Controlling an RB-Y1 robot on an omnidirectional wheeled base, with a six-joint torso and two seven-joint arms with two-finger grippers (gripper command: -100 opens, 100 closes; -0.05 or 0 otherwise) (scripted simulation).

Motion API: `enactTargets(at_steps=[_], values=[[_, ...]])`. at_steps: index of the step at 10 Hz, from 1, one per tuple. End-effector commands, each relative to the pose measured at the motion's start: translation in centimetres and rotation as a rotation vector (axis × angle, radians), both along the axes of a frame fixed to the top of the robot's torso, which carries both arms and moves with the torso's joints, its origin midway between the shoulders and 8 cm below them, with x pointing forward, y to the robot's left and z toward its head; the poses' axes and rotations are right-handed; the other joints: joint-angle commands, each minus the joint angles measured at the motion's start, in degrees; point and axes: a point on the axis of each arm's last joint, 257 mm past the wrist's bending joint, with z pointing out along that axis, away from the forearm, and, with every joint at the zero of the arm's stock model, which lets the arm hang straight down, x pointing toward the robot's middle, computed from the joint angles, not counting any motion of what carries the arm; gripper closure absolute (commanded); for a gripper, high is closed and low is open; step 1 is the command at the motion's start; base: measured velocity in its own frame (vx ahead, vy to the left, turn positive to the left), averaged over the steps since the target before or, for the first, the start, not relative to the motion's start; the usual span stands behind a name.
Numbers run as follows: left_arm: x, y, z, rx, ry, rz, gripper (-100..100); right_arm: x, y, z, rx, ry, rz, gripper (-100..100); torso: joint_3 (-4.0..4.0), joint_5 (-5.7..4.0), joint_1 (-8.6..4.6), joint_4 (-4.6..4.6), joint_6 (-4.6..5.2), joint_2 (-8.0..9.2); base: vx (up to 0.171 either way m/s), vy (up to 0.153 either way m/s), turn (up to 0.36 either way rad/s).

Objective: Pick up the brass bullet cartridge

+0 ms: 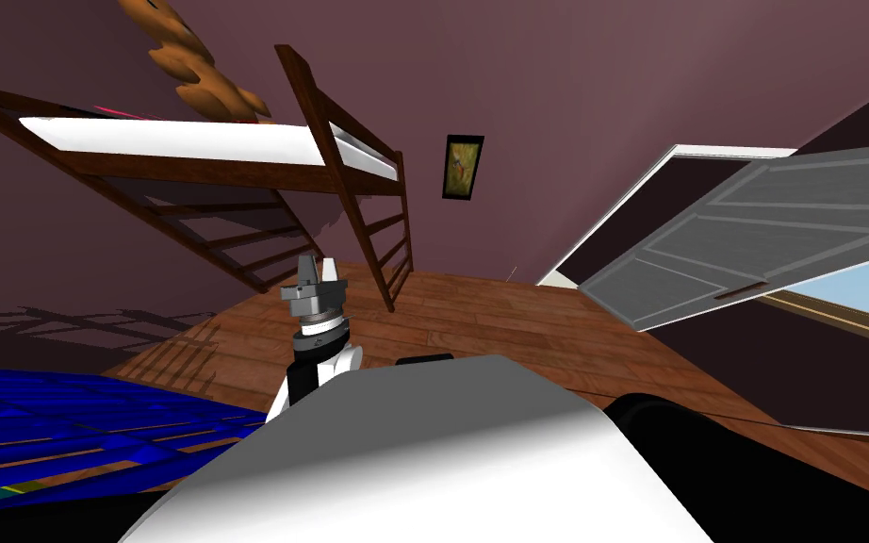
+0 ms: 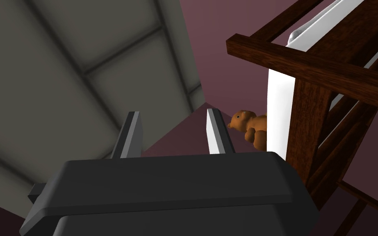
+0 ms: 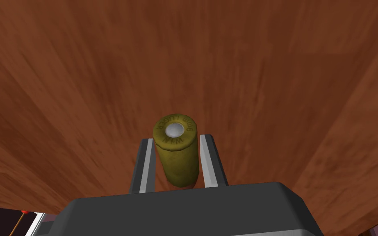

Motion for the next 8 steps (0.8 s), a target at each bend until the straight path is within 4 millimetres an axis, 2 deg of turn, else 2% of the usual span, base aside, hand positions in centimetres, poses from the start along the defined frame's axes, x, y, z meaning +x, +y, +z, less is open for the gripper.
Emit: enactTargets(at_steps=[1,2,3,6,7,8], values=[[0.0,0.0,0.0,0.0,0.0,0.0,0,0.0,0.0,0.0,0.0,0.0,0.0,100,0.0,0.0,0.0,0.0,0.0,0.0,0.0,0.0,0.0],[0.0,0.0,0.0,0.0,0.0,0.0,0,0.0,0.0,0.0,0.0,0.0,0.0,0,0.0,0.0,0.0,0.0,0.0,0.0,0.0,0.0,0.0],[0.0,0.0,0.0,0.0,0.0,0.0,0,-0.4,-0.2,0.8,0.0,0.002,0.003,100,0.0,0.0,0.0,0.0,0.0,0.0,0.027,0.007,-0.058],[0.0,0.0,0.0,0.0,0.0,0.0,0,-1.2,-0.4,2.2,0.003,0.009,0.013,100,-0.13,0.03,0.11,-0.05,0.01,-0.22,0.057,0.019,-0.042],[0.0,0.0,0.0,0.0,0.0,0.0,0,-1.1,-0.4,1.9,0.001,0.008,0.01,100,-0.12,0.05,0.12,-0.05,0.0,-0.21,0.019,0.01,-0.009],[0.0,0.0,0.0,0.0,0.0,0.0,0,-1.1,-0.4,1.9,0.002,0.008,0.011,0,-0.08,0.02,0.07,-0.03,-0.01,-0.13,0.0,0.0,0.0]])
